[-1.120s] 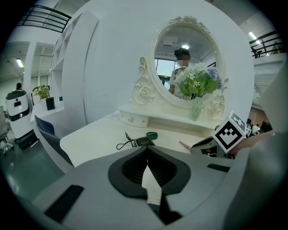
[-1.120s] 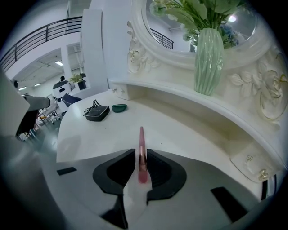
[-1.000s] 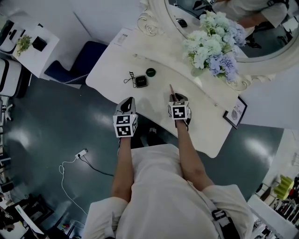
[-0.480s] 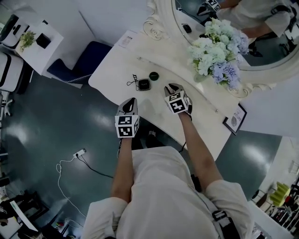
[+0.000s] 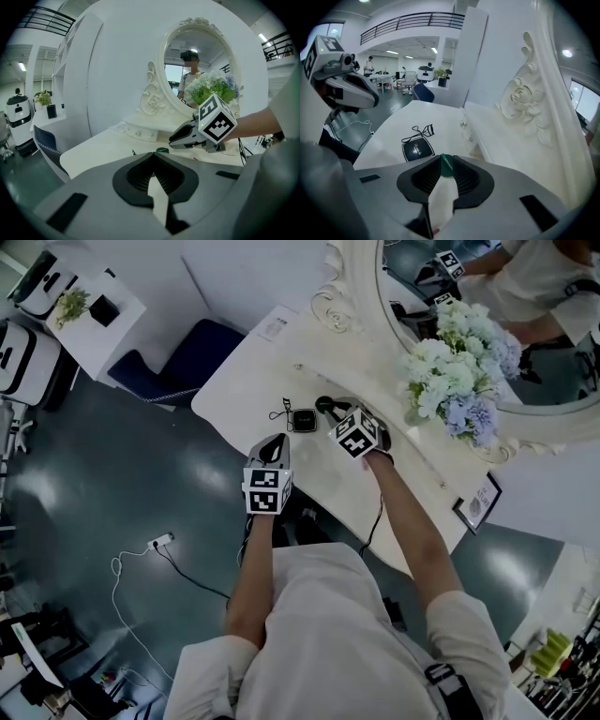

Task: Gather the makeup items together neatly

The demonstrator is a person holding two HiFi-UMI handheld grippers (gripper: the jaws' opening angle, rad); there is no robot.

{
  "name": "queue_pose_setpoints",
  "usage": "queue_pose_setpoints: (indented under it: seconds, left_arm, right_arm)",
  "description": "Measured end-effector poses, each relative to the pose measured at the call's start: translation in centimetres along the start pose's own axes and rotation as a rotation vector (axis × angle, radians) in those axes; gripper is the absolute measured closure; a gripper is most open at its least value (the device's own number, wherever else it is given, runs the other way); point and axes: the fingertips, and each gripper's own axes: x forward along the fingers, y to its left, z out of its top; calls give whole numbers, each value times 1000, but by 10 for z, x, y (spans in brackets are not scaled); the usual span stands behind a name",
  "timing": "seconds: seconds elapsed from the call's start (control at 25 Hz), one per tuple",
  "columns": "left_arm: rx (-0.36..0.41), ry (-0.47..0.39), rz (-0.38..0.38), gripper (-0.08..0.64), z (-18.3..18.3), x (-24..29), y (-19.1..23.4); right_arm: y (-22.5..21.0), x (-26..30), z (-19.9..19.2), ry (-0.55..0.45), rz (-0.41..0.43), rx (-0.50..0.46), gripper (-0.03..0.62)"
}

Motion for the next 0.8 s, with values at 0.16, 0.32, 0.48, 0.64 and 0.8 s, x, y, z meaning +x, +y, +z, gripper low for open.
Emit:
queue_pose_setpoints:
  seconds: [0.16, 0.32, 0.48, 0.64, 0.8]
  left_arm:
    - [-15, 14, 19, 545, -2, 3, 9]
    - [-31, 32, 39, 545, -8, 4, 19]
    - [-53, 36, 57, 545, -12, 2, 30]
    - [-68, 38, 67, 545, -15, 1, 37]
    - [-76, 42, 67, 545, -16, 1, 43]
  right_arm:
    - [0, 22, 3, 64, 57, -149, 483]
    - [5, 42, -2, 127, 66, -248, 495]
    - [5, 54, -8, 168, 43, -267, 493]
    - [3, 62, -14, 185, 36, -213, 492]
    - [5, 66, -16, 196, 46, -183, 527]
